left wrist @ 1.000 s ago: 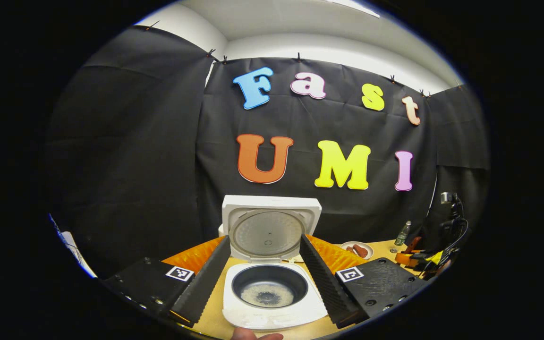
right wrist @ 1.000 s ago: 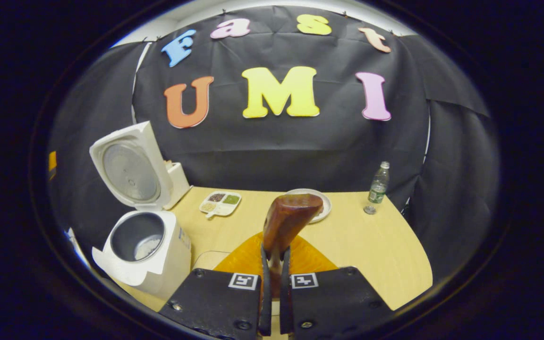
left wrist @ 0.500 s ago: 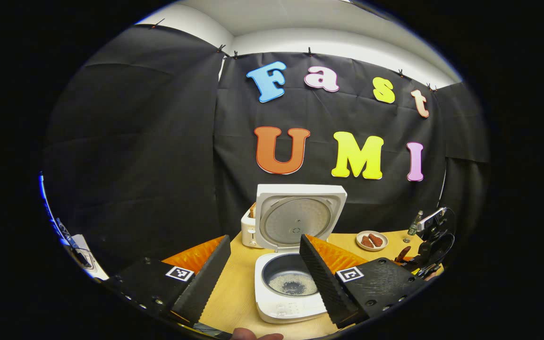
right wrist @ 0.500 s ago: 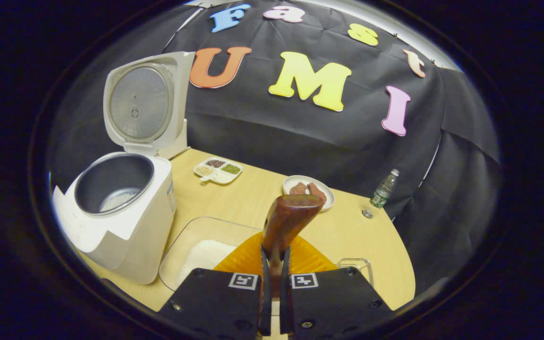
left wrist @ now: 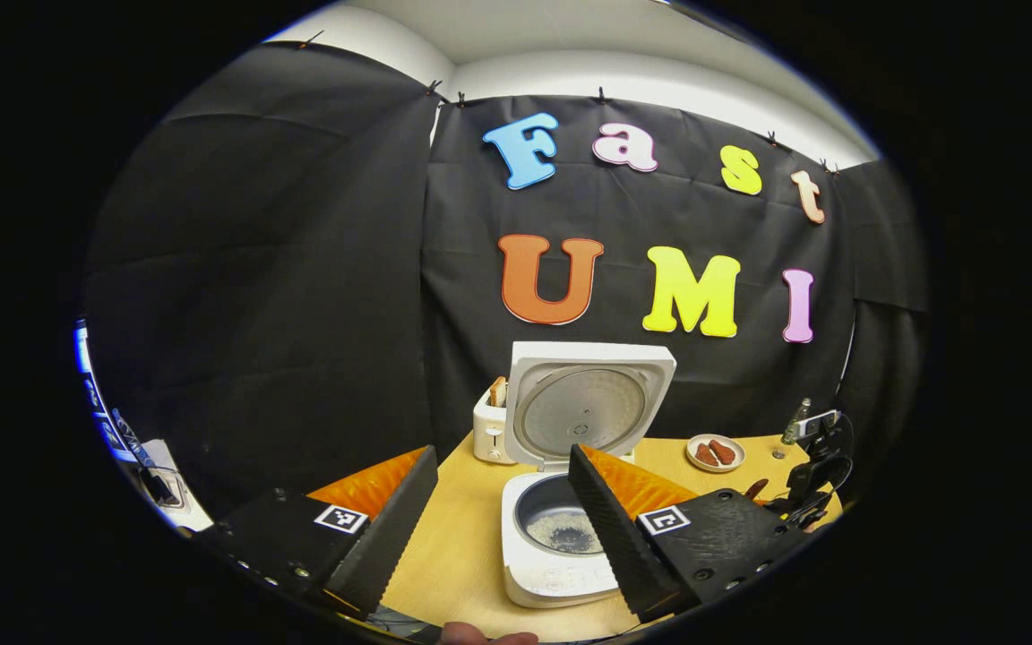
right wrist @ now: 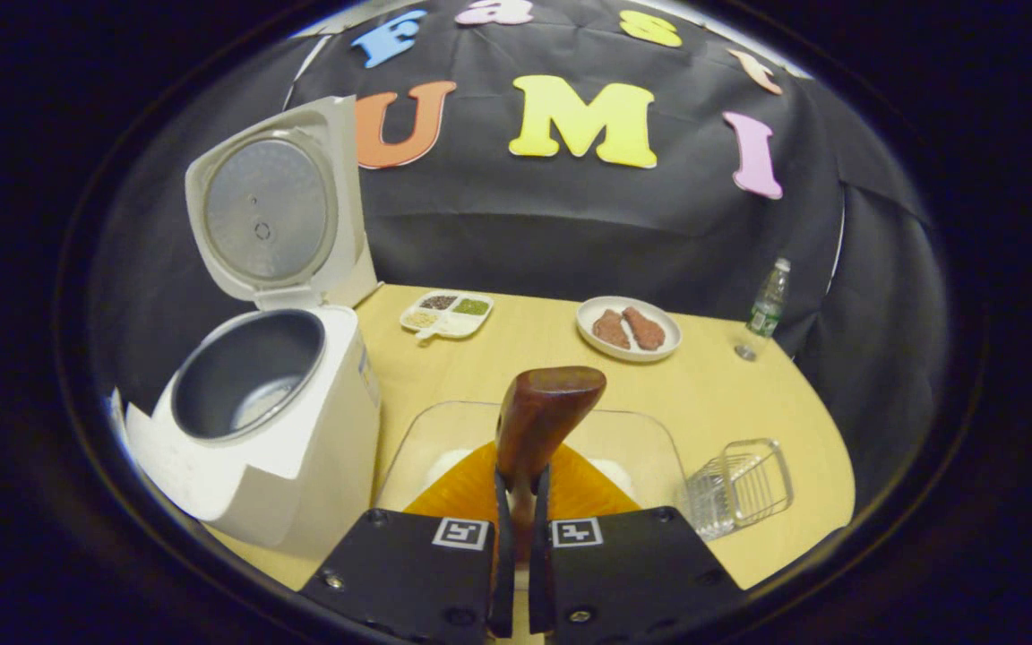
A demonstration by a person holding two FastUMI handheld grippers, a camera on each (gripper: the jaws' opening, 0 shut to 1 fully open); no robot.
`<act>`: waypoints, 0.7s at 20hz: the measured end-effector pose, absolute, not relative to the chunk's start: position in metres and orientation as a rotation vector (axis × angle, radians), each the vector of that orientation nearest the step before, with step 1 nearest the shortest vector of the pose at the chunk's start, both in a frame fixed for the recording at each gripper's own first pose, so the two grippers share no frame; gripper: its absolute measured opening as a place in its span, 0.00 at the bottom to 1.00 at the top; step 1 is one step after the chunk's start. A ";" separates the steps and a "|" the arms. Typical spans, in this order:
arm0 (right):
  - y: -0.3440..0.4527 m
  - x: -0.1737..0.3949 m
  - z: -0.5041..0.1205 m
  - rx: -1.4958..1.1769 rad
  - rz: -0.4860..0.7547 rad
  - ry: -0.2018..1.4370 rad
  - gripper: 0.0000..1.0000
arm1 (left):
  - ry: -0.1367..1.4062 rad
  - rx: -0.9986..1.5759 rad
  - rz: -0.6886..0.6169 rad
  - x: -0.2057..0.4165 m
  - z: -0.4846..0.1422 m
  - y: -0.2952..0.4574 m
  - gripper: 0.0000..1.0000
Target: Close the left gripper, press the button to open the rice cooker; take a wooden spoon from the chopstick holder with the right hand, scoop a spoonful of rice and pour it into the rice cooker, then put the wooden spoon back into the chopstick holder.
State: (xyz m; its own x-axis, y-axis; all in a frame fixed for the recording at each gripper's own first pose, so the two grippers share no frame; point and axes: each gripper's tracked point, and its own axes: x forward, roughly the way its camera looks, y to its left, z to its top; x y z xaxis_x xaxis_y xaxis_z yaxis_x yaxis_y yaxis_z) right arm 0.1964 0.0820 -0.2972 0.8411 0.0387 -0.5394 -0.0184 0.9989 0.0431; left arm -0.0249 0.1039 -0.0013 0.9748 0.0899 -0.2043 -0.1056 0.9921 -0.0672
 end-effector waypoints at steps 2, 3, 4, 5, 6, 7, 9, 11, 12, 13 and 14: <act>0.086 0.197 -0.298 0.144 0.037 0.588 0.12 | 0.206 -0.077 0.102 -0.028 -0.003 0.105 0.94; 0.089 0.197 -0.299 0.194 0.037 0.594 0.12 | 0.206 -0.079 0.103 -0.028 0.000 0.105 0.94; 0.091 0.197 -0.298 0.228 0.042 0.598 0.12 | 0.206 -0.081 0.104 -0.030 0.000 0.104 0.94; 0.093 0.197 -0.299 0.260 0.050 0.600 0.12 | 0.206 -0.081 0.105 -0.030 0.001 0.103 0.94; 0.095 0.197 -0.298 0.301 0.057 0.601 0.12 | 0.208 -0.082 0.105 -0.031 0.000 0.103 0.94; 0.097 0.195 -0.298 0.350 0.063 0.603 0.12 | 0.207 -0.083 0.104 -0.031 0.000 0.101 0.94; 0.097 0.196 -0.298 0.463 0.063 0.612 0.12 | 0.209 -0.079 0.102 -0.032 0.002 0.099 0.94; 0.086 0.196 -0.301 0.584 0.043 0.626 0.12 | 0.211 -0.072 0.098 -0.032 0.002 0.098 0.94; 0.078 0.197 -0.304 0.647 0.027 0.632 0.12 | 0.211 -0.069 0.094 -0.032 0.002 0.097 0.94; 0.069 0.197 -0.307 0.710 0.010 0.636 0.12 | 0.211 -0.067 0.092 -0.032 0.003 0.097 0.94; 0.062 0.197 -0.310 0.773 -0.001 0.641 0.12 | 0.213 -0.067 0.089 -0.033 0.004 0.095 0.94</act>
